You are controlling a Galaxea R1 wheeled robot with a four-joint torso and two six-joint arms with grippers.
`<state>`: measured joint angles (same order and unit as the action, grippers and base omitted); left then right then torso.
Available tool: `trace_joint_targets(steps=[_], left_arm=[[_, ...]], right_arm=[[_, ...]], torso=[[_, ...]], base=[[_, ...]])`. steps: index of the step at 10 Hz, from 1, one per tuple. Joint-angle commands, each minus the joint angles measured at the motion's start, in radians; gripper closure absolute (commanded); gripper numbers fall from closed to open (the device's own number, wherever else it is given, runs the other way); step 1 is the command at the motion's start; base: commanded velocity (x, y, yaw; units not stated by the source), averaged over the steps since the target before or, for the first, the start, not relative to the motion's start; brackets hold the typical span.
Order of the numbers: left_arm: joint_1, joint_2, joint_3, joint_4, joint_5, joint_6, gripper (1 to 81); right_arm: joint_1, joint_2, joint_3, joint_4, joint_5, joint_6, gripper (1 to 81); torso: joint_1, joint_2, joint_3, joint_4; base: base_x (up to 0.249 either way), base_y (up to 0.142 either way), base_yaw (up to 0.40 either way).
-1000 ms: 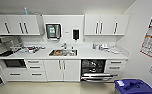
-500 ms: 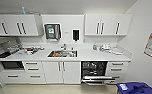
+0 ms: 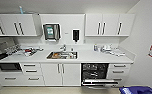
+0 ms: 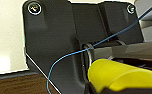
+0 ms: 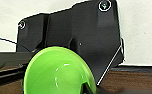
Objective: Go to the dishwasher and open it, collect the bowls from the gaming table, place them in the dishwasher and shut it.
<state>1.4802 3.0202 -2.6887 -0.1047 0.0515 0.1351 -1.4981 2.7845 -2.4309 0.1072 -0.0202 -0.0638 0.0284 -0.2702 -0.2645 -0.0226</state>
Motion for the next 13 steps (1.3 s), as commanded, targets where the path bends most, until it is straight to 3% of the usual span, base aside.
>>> trace_joint_targets(steps=[1,6,13], left_arm=[[-0.045,0.000,0.004,0.005,0.059,0.008,81.1],[-0.045,-0.001,0.004,0.005,0.059,0.008,81.1],[-0.045,0.002,0.004,0.002,0.059,0.009,81.1]], right_arm=[[0.052,-0.020,0.003,-0.006,-0.060,-0.005,81.1],[0.054,-0.015,0.003,-0.006,-0.061,-0.005,81.1],[0.052,-0.015,-0.003,-0.006,-0.060,-0.005,81.1]], torso=[[0.000,0.000,0.000,0.000],[0.000,0.000,0.000,0.000],[0.001,0.001,0.000,0.000]], base=[[0.148,0.000,0.000],[0.148,0.000,0.000],[0.148,-0.070,0.000]])
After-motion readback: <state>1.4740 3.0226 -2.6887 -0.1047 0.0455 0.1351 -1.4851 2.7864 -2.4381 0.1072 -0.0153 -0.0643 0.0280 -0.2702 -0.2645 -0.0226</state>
